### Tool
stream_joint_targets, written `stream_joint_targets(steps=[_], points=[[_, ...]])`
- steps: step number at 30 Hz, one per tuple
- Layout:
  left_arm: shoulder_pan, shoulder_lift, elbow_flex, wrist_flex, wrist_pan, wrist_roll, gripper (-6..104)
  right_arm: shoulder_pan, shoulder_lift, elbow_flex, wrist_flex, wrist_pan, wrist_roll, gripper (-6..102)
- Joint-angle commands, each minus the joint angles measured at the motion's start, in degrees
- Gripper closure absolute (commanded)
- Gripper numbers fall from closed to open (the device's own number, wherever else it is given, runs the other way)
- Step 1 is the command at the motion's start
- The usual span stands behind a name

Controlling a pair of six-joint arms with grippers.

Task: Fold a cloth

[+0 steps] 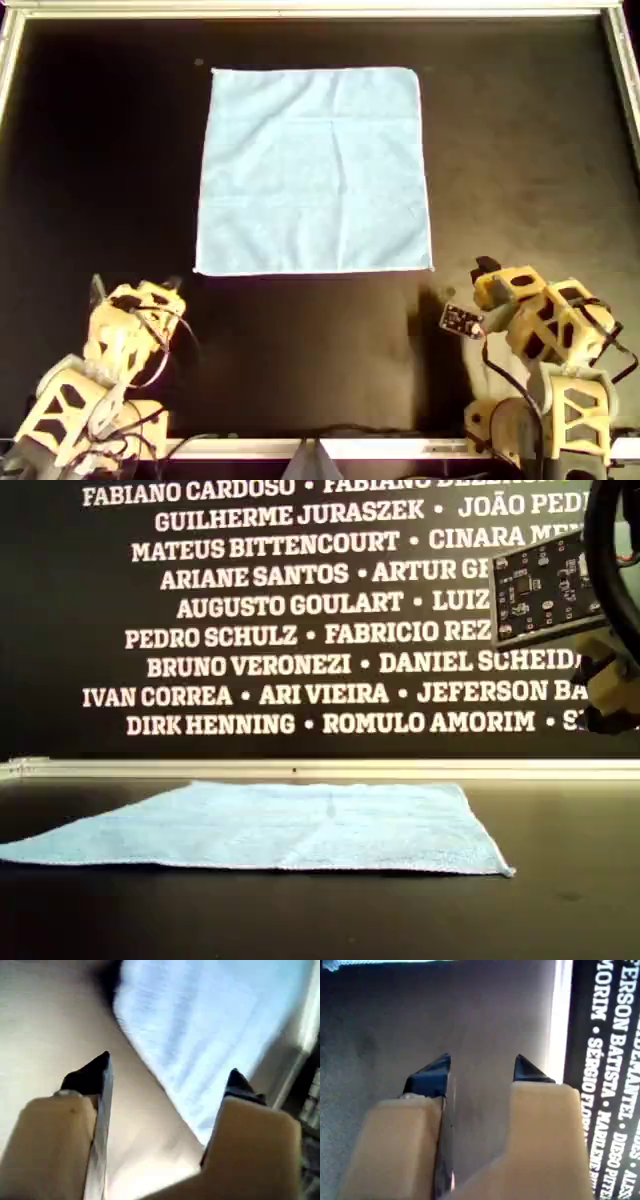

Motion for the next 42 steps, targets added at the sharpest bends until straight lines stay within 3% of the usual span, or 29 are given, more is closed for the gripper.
stream_joint_targets(steps=[1,3,7,13,20,30,35,42], points=[[-1.23,-0.53,-2.46,-2.81,-0.18,-0.70,17,2.11,1.32,-1.05,-3.16,-0.62,-2.11,46],[-1.14,-1.05,-1.05,-2.90,-0.18,-2.46,17,5.10,1.23,-0.79,-3.16,-0.53,-5.19,46],[-1.14,-1.32,0.97,-2.99,-0.18,-5.54,17,11.34,1.05,0.18,-3.16,0.44,-7.56,46],[-1.05,-1.32,1.14,-3.08,-0.18,-5.71,17,12.74,-6.86,-1.49,-3.34,0.53,-7.82,46],[-1.05,-4.04,0.00,-7.65,-1.05,-5.45,18,12.83,-32.08,-13.36,-9.40,-0.44,-7.73,46],[-1.49,-45.00,-10.81,-23.91,-0.26,-5.71,17,12.83,-66.18,-32.78,-9.67,-0.53,-6.86,41],[-1.93,-63.81,-23.20,-24.35,-0.26,-5.89,17,12.83,-73.74,-37.53,-9.93,0.35,-6.86,33],[-1.49,-72.86,-29.44,-24.43,-1.05,-5.89,17,12.83,-85.17,-45.18,-9.84,0.44,-6.68,32]])
